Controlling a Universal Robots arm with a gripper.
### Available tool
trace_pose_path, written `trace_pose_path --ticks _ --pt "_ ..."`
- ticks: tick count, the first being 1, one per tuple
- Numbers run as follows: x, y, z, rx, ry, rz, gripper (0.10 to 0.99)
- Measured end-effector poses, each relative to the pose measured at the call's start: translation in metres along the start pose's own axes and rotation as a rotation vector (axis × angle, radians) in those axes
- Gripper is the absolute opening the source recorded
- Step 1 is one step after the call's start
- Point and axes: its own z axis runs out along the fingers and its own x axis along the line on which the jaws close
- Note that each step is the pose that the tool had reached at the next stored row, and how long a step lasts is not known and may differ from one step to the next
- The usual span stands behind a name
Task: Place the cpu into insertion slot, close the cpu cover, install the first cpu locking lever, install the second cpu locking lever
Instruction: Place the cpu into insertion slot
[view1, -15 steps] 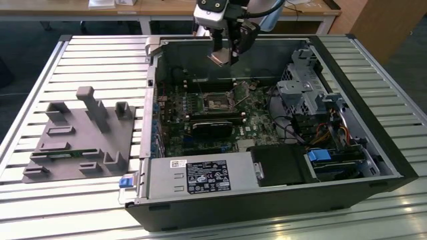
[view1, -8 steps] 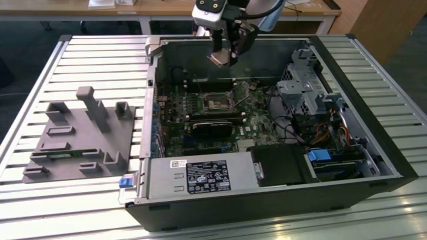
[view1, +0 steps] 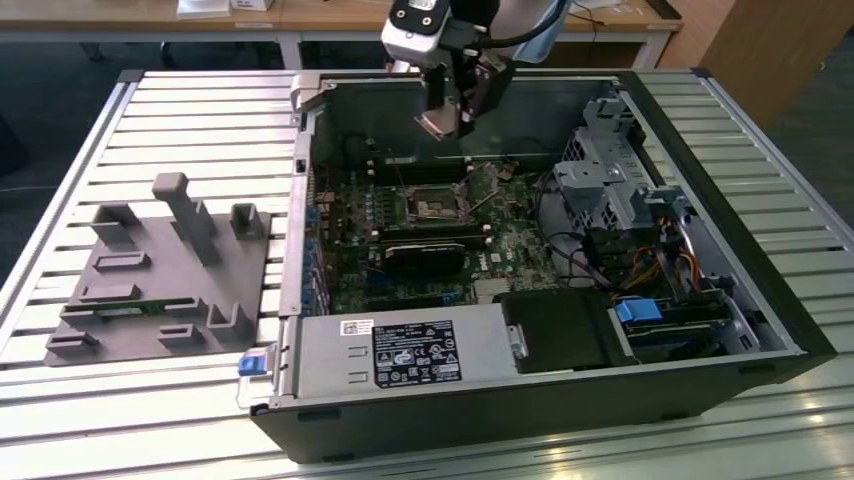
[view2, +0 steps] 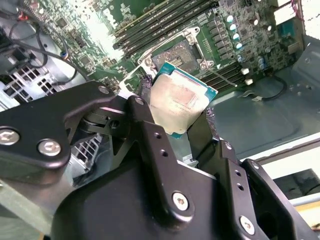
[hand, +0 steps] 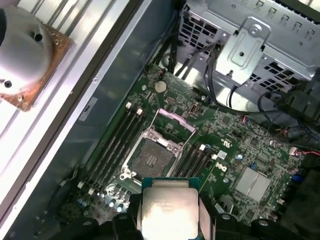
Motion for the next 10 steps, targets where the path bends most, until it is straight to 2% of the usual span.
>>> trace_pose_path --ticks 10 --pt "-0.0003 -0.001 0.0134 -0.004 -0.0143 0.182 0.537"
